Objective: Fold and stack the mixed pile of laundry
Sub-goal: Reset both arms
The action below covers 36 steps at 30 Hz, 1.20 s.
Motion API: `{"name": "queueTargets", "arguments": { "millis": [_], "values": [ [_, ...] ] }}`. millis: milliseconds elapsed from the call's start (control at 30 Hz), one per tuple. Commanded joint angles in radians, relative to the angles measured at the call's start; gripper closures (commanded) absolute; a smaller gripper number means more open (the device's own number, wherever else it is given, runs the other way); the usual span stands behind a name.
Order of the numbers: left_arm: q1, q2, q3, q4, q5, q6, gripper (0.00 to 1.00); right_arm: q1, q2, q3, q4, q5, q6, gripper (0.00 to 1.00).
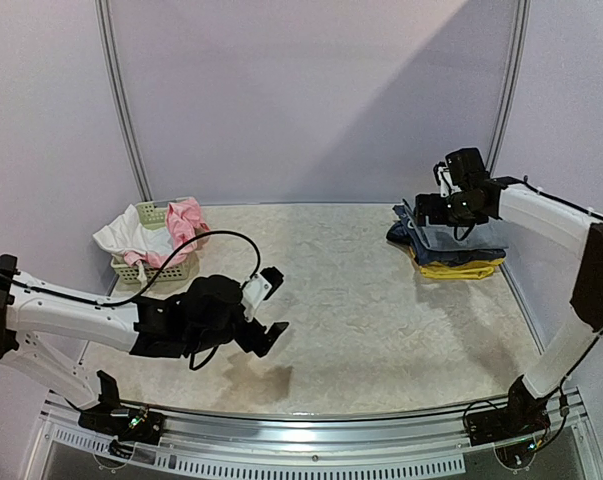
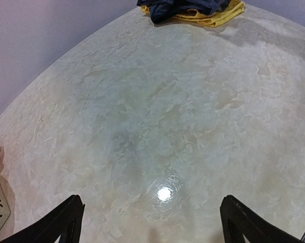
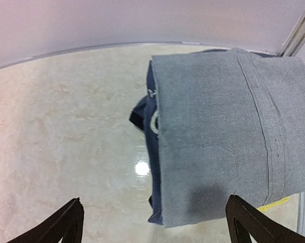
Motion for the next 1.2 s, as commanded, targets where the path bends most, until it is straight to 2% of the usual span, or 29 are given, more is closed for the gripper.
{"name": "queueTargets", "arguments": {
  "millis": [0, 400, 633, 867, 967, 1167],
  "values": [
    [0.002, -0.022, -0.021, 0.002, -0.073, -0.012, 0.04, 0.046, -0.185, -0.168, 0.129, -0.001, 0.05, 0.01],
    [0.026, -0.07, -0.009, -0.027, -0.194, 0.004, 0.03, 0.113, -0.571, -0.567, 0.342, -0.097, 0.145, 0.01],
    [0.092, -0.123, -0.015, -0.087, -0.241, -0.018, 0.02, 0.114, -0.65, -0.665, 0.409, -0.111, 0.132, 0.01],
    [0.192, -0.207, -0.045, -0.151, -0.276, -0.061, 0.02, 0.113, -0.745, -0.785, 0.561, -0.111, 0.099, 0.01],
    [0.235, -0.238, -0.068, -0.142, -0.267, -0.075, 0.01, 0.113, -0.792, -0.844, 0.645, -0.149, 0.1, 0.01],
    [0.298, -0.236, -0.093, -0.062, -0.251, -0.065, 0.01, 0.114, -0.826, -0.893, 0.755, -0.131, 0.132, 0.01]
  ]
}}
